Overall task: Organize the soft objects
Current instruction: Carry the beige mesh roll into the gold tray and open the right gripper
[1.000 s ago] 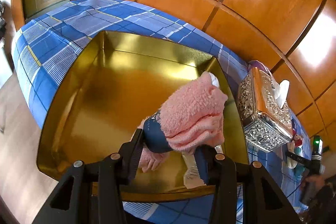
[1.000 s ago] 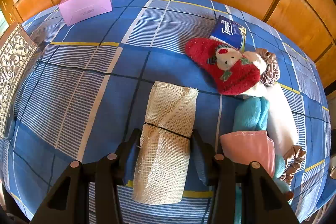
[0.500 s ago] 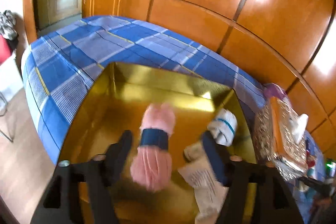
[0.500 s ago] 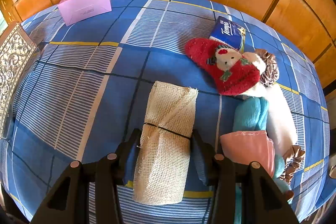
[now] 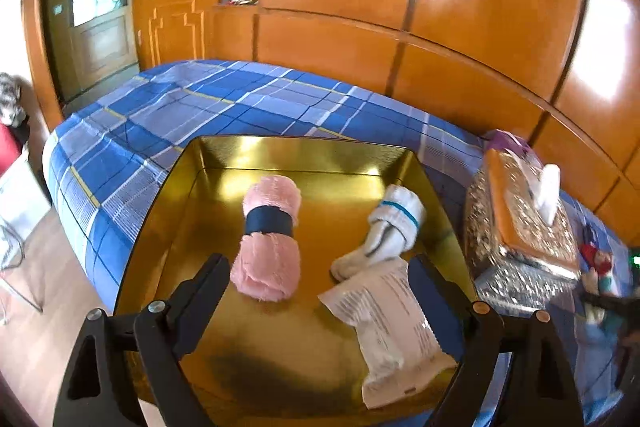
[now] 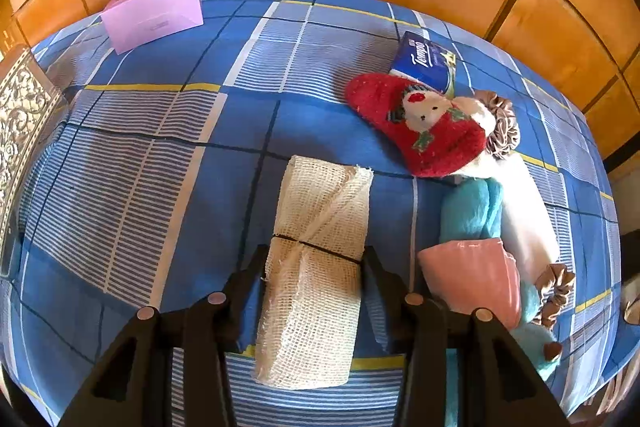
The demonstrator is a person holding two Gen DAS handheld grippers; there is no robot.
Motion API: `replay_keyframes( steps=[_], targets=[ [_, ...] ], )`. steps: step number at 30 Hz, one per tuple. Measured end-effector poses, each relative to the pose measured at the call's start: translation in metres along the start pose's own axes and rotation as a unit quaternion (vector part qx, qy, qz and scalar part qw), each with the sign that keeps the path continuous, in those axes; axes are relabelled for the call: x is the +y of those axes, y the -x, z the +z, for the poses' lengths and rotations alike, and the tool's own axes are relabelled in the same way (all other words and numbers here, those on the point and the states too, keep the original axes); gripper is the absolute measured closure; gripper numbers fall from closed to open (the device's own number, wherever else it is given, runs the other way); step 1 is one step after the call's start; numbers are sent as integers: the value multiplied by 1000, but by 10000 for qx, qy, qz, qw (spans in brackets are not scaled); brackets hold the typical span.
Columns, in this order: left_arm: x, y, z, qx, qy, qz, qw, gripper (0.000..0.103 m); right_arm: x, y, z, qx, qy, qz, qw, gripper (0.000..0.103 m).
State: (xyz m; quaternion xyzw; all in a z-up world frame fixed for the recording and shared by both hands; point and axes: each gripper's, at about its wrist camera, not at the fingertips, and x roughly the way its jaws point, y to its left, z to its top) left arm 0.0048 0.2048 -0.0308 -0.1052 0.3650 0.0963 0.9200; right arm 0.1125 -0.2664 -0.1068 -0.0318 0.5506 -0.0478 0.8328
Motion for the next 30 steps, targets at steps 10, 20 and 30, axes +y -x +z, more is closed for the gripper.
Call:
replay_keyframes(
  steps=[10, 20, 30],
  targets=[
    [-6, 9, -8, 4, -247, -100, 9996, 12, 21, 49, 61, -731, -398, 358, 9959, 61],
    [5, 7, -14, 75, -74, -26, 9999, 11, 188, 171, 115, -2165, 1477, 1788, 9483, 61],
    [66, 15, -7, -103, 636, 437, 9970, 11, 360, 162, 44, -1446, 3202, 2917, 8897, 60]
  ],
)
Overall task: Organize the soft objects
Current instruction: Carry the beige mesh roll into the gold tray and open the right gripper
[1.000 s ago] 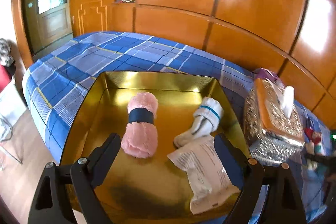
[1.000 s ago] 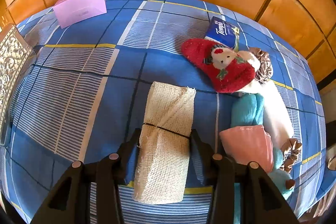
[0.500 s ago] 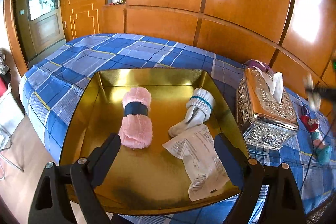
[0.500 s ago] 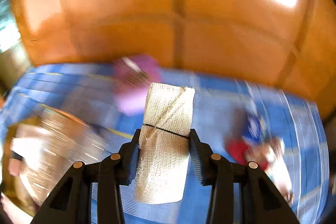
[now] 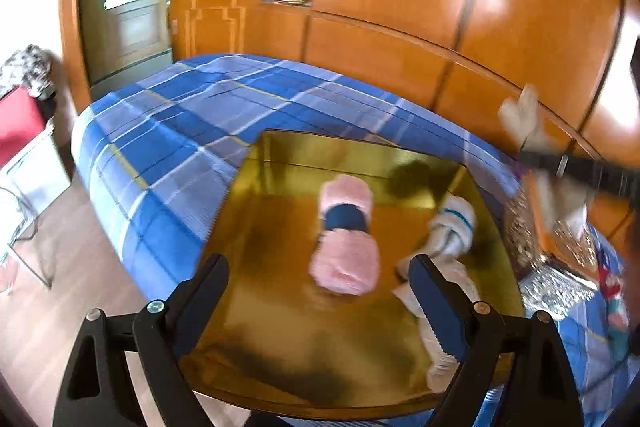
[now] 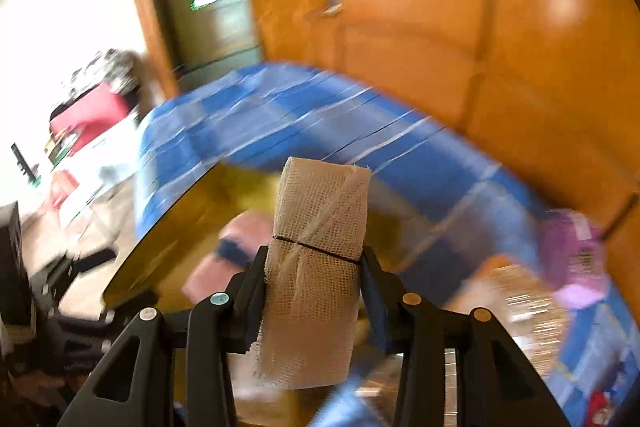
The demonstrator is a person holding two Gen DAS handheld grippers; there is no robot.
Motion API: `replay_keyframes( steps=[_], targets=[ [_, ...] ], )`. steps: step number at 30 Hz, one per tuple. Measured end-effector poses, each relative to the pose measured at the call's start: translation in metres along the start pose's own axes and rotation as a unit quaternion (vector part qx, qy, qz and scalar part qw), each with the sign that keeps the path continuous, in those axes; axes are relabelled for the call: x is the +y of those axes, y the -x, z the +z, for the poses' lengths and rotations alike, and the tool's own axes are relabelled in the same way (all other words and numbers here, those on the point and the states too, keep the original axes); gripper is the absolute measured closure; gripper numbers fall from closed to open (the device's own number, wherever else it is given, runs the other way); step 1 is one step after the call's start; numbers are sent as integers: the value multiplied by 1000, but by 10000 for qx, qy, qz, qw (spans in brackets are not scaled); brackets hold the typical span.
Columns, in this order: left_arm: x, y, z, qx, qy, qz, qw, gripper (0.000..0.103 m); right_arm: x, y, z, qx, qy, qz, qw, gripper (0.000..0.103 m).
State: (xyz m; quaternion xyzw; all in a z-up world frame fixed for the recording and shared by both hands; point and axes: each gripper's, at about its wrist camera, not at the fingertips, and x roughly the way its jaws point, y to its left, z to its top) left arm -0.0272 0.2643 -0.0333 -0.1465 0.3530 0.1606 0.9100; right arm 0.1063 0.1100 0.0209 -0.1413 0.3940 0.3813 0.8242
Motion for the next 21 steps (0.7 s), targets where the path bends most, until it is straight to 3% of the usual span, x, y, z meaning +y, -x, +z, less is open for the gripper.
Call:
replay_keyframes(
  steps=[4, 8, 10, 12, 21],
  targets=[
    [11, 1, 5, -102, 121, 135, 9998, 11, 37, -38, -30, 592, 382, 239, 9972, 59],
    [10, 0, 4, -119, 63, 171, 9998, 11, 51, -50, -52, 860, 443, 230, 9950, 57],
    [9, -1, 3, -95, 49, 144, 9998, 11, 51, -49, -57, 818, 433, 223, 9955, 52],
    [5, -1, 2, -101, 9, 136, 9999, 11, 50, -43, -62, 713, 357, 197, 9966, 39],
    [-4, 5, 1, -189, -143, 51, 9997, 11, 36, 3, -68, 76, 88, -138, 9998, 37]
  ],
)
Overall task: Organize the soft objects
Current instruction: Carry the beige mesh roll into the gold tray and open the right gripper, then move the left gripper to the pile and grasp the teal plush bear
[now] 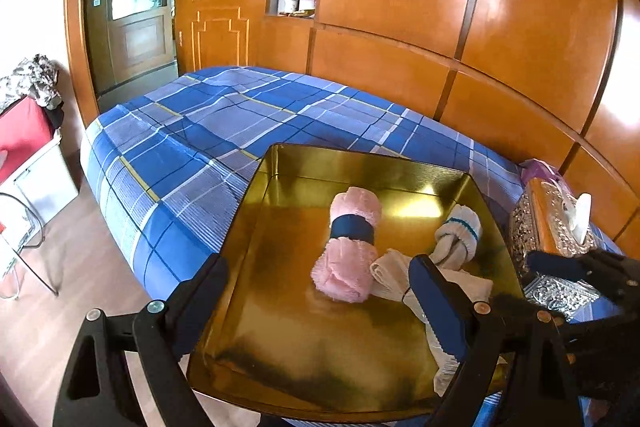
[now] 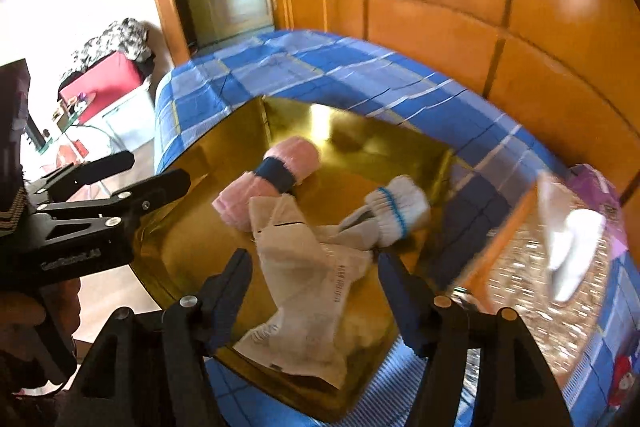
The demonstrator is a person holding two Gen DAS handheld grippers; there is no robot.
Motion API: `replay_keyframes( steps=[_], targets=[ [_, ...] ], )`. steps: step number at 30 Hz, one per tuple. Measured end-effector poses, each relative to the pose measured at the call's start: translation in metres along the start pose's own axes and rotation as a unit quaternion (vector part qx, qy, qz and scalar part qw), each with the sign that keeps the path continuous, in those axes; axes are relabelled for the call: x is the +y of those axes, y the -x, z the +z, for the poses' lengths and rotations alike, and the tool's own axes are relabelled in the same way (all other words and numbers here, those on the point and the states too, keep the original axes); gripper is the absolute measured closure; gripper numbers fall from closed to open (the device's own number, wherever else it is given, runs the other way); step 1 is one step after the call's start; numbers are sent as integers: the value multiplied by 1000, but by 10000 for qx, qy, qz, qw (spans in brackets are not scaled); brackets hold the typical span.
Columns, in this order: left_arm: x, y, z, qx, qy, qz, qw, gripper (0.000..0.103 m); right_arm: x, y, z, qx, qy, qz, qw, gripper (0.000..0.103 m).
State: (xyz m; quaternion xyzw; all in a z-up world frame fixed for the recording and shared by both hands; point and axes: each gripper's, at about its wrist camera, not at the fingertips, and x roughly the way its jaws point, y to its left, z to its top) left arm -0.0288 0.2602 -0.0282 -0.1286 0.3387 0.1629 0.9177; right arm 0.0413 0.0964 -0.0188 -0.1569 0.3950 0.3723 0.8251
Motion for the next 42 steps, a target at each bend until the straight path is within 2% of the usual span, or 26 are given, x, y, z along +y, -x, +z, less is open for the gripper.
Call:
replay_keyframes(
  steps=[11, 17, 21, 28, 31, 34, 36, 39, 40, 41, 42],
  targets=[
    [-27, 11, -5, -101, -435, -240, 9987, 11, -53, 66, -25, -569, -555, -638, 9948, 37],
    [-44, 16, -7, -112, -640, -351, 9973, 11, -94, 92, -51, -659, -1047, -1046, 9868, 37],
    [-58, 20, -9, -131, -872, -462, 9950, 11, -129, 109, -75, -679, -1524, -1359, 9766, 37],
    [-90, 27, -11, -173, -1304, -701, 9888, 11, -189, 147, -121, -769, -2409, -2041, 9457, 37],
    [-106, 31, -12, -195, -1496, -838, 9850, 11, -213, 166, -143, -866, -2805, -2388, 9256, 37],
    [-123, 35, -10, -206, -1667, -1053, 9802, 11, -238, 189, -166, -1015, -3295, -2741, 8978, 37],
    [-138, 40, -9, -248, -1835, -1236, 9749, 11, -254, 208, -184, -1185, -3663, -2972, 8738, 37],
    [-162, 49, -9, -275, -2112, -1589, 9640, 11, -279, 237, -211, -1476, -4255, -3368, 8269, 37],
    [-170, 51, -9, -279, -2195, -1678, 9607, 11, -288, 246, -221, -1569, -4489, -3494, 8073, 37],
    [-180, 54, -9, -279, -2317, -1782, 9559, 11, -299, 257, -236, -1647, -4791, -3666, 7803, 37],
    [-191, 56, -10, -267, -2437, -1874, 9512, 11, -307, 261, -244, -1688, -4937, -3733, 7671, 37]
  ],
)
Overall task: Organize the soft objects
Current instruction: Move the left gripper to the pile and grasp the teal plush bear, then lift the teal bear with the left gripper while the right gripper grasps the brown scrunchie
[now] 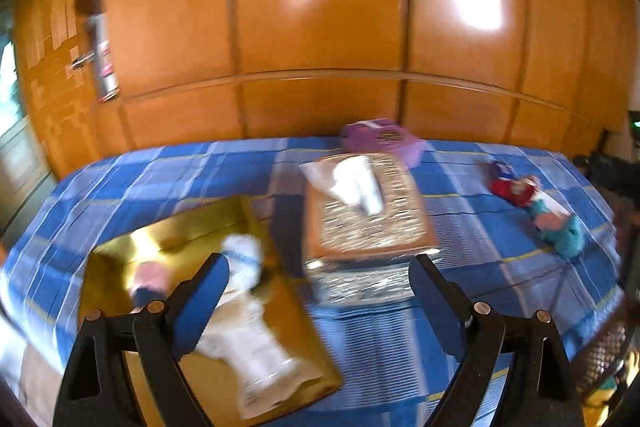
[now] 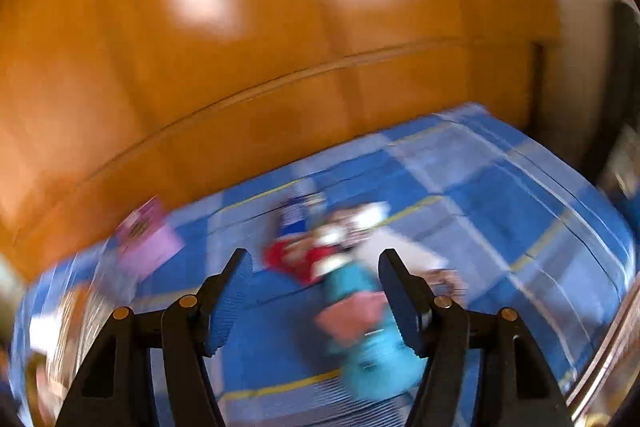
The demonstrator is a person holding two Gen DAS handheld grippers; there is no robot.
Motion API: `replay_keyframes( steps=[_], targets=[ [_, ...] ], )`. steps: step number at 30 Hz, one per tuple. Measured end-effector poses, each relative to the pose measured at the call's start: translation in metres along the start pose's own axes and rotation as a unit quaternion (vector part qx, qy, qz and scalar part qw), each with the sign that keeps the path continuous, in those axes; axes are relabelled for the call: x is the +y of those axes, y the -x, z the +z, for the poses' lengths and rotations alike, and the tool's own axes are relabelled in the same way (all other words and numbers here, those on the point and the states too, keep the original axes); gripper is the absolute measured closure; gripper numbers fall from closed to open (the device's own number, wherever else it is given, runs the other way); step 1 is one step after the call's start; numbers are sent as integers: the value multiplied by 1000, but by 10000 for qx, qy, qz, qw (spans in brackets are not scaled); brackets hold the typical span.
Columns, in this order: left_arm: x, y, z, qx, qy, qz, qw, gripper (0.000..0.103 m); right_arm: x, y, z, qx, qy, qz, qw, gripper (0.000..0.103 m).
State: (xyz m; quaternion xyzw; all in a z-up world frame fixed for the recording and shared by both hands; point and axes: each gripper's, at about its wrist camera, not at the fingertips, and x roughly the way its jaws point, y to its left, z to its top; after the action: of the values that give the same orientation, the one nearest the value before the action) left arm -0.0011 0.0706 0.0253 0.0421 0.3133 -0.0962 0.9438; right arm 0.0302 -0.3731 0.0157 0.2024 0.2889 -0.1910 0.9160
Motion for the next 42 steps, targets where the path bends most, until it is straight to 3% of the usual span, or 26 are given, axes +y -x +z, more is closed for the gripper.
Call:
replay_keyframes(
  steps=[5, 8, 13, 16, 18, 25, 32, 37, 40, 42],
  targets=[
    [-45, -14, 19, 87, -466, -548, 9974, 14, -59, -14, 2, -206, -937, -645, 9933, 37],
    [-78, -25, 31, 125, -795, -854, 9931, 17, -78, -15, 1, -186, -1484, -437, 9878, 37],
    [-126, -61, 46, 467, -1055, -1369, 9838, 29, -79, -7, 1, -337, -1510, -121, 9879, 37],
    [-155, -89, 51, 874, -999, -1836, 9740, 31, -80, -2, 1, -508, -1597, 55, 9858, 37],
    [-181, -110, 54, 1211, -927, -2237, 9627, 31, -81, 2, 1, -567, -1682, 118, 9840, 37],
    [-272, -142, 58, 1578, -1255, -3034, 9313, 26, -89, 3, 1, -632, -1938, 308, 9785, 37],
    [-337, -166, 49, 2047, -1389, -3442, 9057, 23, -102, 3, -1, -661, -2312, 508, 9693, 35],
    [-365, -191, 40, 2436, -1164, -3414, 9003, 23, -112, 5, -3, -735, -2567, 576, 9620, 34],
    [-380, -202, 31, 2651, -1102, -3472, 8928, 23, -112, 3, -3, -659, -2576, 605, 9621, 34],
    [-390, -204, 23, 2672, -1208, -3326, 8963, 26, -112, -2, -3, -537, -2617, 630, 9616, 34]
  ],
)
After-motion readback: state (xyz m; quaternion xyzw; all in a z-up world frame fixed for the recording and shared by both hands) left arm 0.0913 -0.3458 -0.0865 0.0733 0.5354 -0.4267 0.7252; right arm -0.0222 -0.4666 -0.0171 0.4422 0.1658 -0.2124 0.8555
